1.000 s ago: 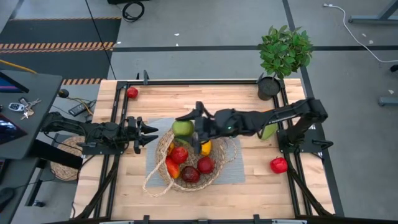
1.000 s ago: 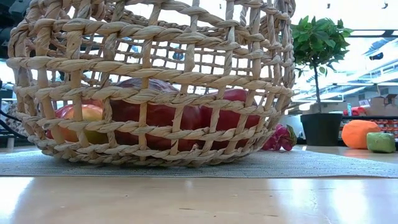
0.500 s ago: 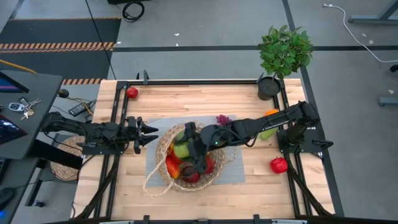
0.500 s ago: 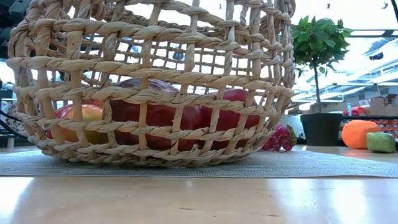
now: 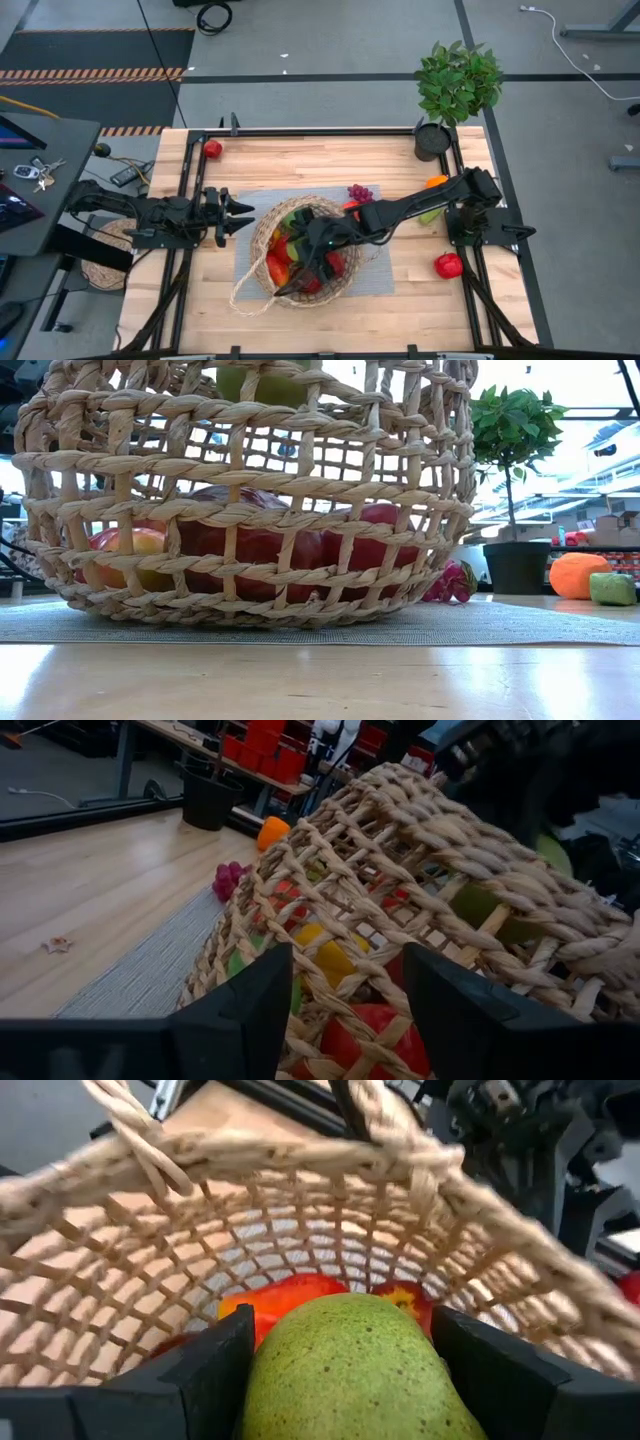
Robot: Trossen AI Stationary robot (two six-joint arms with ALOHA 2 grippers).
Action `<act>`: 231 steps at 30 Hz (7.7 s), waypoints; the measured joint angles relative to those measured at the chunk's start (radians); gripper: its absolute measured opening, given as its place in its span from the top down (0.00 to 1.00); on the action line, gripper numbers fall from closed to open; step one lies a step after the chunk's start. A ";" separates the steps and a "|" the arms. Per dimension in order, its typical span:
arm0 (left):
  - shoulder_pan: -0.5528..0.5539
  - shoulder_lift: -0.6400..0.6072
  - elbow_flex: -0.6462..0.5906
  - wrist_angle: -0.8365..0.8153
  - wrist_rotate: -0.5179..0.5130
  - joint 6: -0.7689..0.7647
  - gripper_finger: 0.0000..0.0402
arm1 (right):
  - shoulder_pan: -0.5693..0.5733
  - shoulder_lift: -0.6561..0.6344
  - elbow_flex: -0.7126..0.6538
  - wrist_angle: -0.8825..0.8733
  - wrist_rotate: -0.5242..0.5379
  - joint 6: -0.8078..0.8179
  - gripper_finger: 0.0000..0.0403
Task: Build produce basket
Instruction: Put the green pear into the brown basket, then put the orange into the brown basket
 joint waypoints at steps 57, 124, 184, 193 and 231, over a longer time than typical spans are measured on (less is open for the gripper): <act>0.000 0.000 0.000 0.003 0.000 0.000 0.51 | 0.195 -0.480 0.079 -0.940 0.444 0.900 0.07; 0.000 0.000 0.000 0.003 0.000 0.000 0.52 | -1.009 -0.538 -0.754 -0.918 0.060 0.841 0.07; 0.000 0.000 0.000 0.003 0.000 0.000 0.51 | -0.443 -0.854 -0.671 -0.193 0.438 0.615 0.24; 0.000 0.000 0.000 0.003 0.000 0.000 0.51 | -0.366 -0.783 -0.720 0.446 0.339 0.271 0.24; 0.000 0.000 0.000 0.003 0.000 0.000 0.51 | -0.054 -0.528 -0.722 1.031 0.099 -0.483 0.24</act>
